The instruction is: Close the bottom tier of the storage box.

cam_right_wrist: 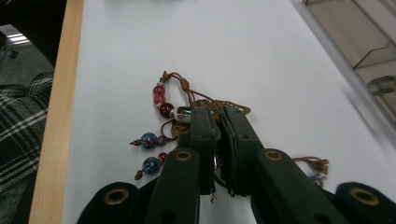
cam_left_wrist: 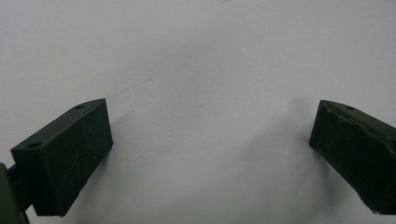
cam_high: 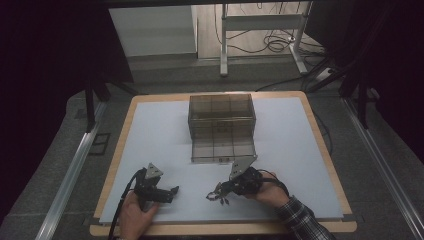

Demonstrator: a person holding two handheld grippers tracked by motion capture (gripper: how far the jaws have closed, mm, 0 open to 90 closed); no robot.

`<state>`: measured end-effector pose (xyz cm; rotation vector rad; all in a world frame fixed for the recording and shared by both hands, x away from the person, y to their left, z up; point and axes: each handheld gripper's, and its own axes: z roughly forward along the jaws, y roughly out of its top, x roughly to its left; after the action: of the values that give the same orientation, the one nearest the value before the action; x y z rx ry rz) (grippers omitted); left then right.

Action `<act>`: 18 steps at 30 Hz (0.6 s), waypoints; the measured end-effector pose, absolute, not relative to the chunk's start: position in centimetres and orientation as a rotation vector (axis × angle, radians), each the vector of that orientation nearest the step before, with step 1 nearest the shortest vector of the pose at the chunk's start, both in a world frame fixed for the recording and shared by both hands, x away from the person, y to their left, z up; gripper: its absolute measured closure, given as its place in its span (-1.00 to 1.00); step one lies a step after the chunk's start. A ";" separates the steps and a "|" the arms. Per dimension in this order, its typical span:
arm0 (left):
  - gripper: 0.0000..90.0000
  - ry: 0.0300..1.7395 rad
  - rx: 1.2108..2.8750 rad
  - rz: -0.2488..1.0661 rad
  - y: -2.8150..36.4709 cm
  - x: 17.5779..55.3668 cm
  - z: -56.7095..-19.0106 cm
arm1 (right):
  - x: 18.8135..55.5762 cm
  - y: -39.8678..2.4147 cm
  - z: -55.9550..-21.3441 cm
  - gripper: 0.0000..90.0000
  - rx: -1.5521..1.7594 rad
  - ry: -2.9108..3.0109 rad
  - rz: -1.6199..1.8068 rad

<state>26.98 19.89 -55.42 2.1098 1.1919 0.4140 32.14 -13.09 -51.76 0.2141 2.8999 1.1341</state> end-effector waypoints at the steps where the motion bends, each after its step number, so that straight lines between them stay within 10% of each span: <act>1: -1.00 1.192 2.110 0.414 19.9 27.0 -55.4 | 32.2 -13.1 -51.7 0.84 0.215 2.893 1.134; 18: -1.00 1.194 2.103 0.415 19.9 27.0 -55.4 | 32.9 -13.6 -49.9 0.84 0.280 2.824 1.189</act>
<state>26.97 19.86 -55.44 2.1033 1.1943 0.4147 32.93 -13.61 -49.86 0.2802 2.8238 1.1888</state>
